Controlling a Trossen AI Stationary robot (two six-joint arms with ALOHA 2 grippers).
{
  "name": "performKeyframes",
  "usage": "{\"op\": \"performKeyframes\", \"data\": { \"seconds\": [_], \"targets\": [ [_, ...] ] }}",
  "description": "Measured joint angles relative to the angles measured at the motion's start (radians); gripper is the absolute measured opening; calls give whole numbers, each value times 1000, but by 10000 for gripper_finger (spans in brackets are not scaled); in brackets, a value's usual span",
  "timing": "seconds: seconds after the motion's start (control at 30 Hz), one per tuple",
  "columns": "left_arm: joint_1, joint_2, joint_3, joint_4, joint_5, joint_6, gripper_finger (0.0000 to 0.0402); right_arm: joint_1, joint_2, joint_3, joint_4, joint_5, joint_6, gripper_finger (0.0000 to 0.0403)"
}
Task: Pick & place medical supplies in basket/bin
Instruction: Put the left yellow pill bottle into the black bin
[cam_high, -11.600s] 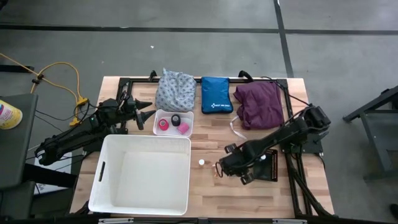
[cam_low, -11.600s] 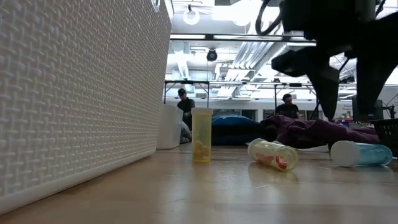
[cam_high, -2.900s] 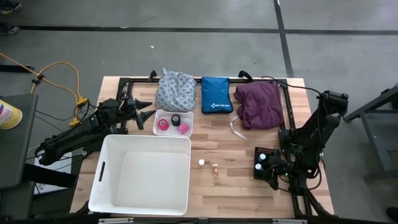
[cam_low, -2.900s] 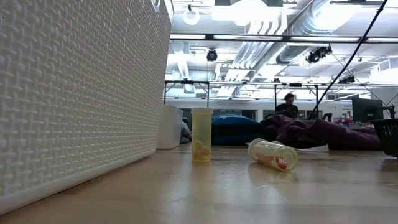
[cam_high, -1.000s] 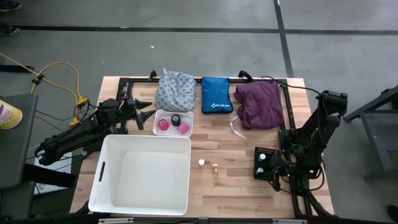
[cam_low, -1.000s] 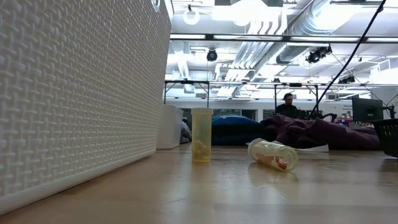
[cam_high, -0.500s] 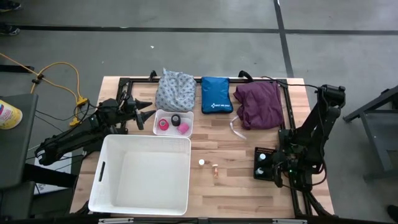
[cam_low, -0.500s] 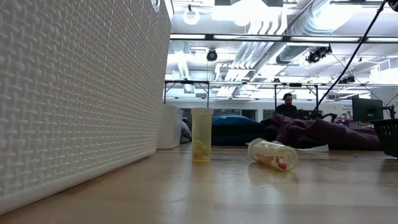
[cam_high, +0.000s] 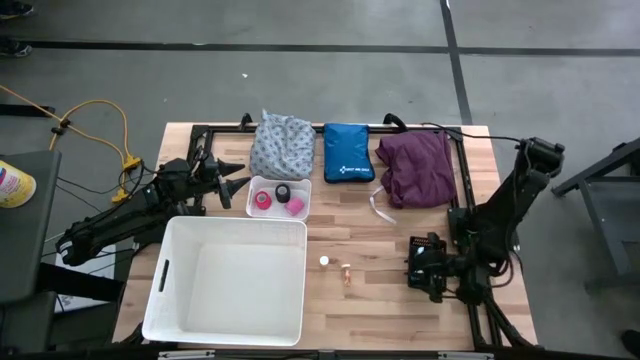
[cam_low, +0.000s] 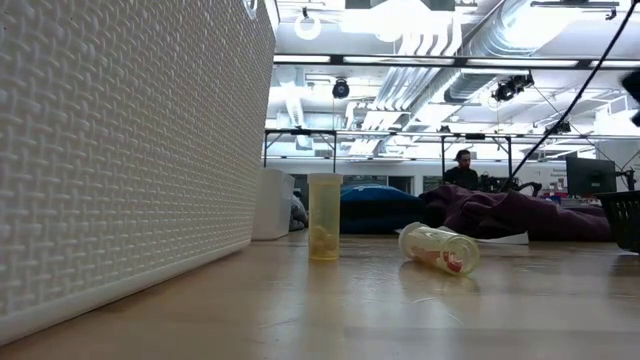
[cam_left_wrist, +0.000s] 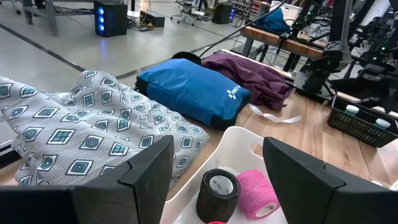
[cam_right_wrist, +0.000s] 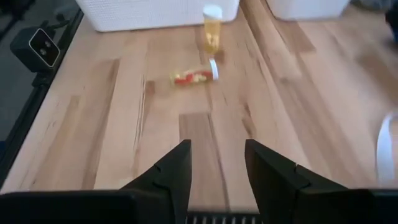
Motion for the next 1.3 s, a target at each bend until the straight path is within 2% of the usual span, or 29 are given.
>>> {"op": "performKeyframes", "data": {
  "seconds": [0.23, 0.4, 0.63, 0.87, 1.07, 1.17, 1.3],
  "targets": [
    [0, 0, 0, 0, 0, 0, 240, -197, 0, 25, 197, -153, -376, 137],
    [0, 0, 0, 0, 0, 0, 240, -330, 3, 25, 308, -282, -545, 137],
    [0, 0, 0, 0, 0, 0, 240, -425, 4, 25, 329, -388, -603, 137],
    [0, 0, 0, 0, 0, 0, 240, -451, 47, 25, 363, -392, -649, 137],
    [0, 0, 0, 0, 0, 0, 240, -495, 158, 30, 501, -393, -728, 137],
    [0, 0, 0, 0, 0, 0, 240, -537, 214, 95, 474, -395, -762, 137],
    [0, 0, 0, 0, 0, 0, 240, -603, 299, 218, 391, -465, -820, 137]
  ]
}}
